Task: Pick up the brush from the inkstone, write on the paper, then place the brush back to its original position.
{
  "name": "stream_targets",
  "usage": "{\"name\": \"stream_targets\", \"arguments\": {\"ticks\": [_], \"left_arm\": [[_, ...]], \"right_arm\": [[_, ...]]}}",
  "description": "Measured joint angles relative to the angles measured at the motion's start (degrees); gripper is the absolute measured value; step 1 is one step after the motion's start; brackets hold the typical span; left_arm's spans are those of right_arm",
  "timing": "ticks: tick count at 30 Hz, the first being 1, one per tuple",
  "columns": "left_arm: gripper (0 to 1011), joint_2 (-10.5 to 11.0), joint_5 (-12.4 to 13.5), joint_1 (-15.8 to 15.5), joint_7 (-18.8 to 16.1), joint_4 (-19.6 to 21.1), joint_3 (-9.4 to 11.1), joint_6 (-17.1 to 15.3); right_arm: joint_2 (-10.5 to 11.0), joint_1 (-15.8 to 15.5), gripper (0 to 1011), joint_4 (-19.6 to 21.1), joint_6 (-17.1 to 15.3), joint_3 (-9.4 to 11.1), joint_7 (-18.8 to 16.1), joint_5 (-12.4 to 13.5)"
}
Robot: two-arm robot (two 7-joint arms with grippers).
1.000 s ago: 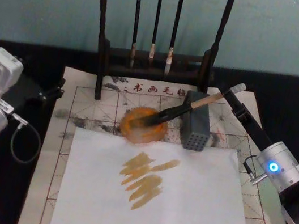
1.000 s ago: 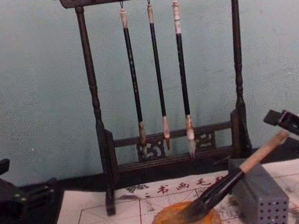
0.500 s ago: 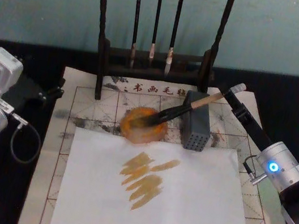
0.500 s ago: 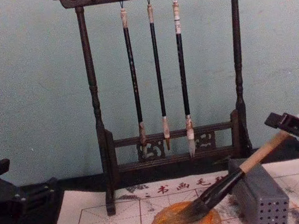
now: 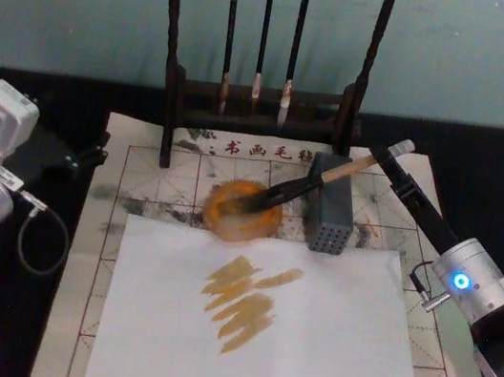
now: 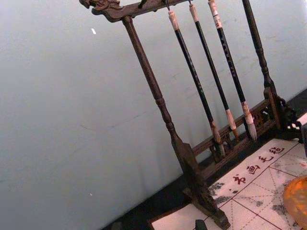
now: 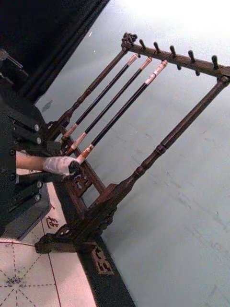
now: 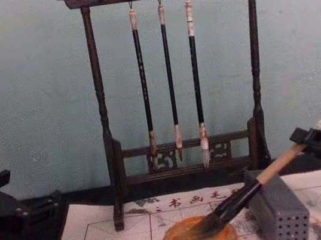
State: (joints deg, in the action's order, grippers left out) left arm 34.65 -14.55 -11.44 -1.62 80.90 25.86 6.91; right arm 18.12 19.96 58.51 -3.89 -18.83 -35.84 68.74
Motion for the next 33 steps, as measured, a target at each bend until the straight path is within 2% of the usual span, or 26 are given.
{"name": "stream_targets", "arguments": {"ticks": [3, 4, 6, 27, 33], "left_arm": [[1001, 0.0, 0.0, 0.0, 0.0, 0.0, 0.0, 0.0], [1001, 0.0, 0.0, 0.0, 0.0, 0.0, 0.0, 0.0], [1001, 0.0, 0.0, 0.0, 0.0, 0.0, 0.0, 0.0], [1001, 0.0, 0.0, 0.0, 0.0, 0.0, 0.0, 0.0], [1001, 0.0, 0.0, 0.0, 0.0, 0.0, 0.0, 0.0]], "right_arm": [[0.0, 0.0, 254, 0.0, 0.0, 0.0, 0.0, 0.0], [0.0, 0.0, 191, 0.0, 0.0, 0.0, 0.0, 0.0], [0.0, 0.0, 175, 0.0, 0.0, 0.0, 0.0, 0.0], [0.0, 0.0, 173, 0.0, 0.0, 0.0, 0.0, 0.1], [0.1, -0.1, 173, 0.4, -1.2, 0.4, -0.7, 2.4]]}}
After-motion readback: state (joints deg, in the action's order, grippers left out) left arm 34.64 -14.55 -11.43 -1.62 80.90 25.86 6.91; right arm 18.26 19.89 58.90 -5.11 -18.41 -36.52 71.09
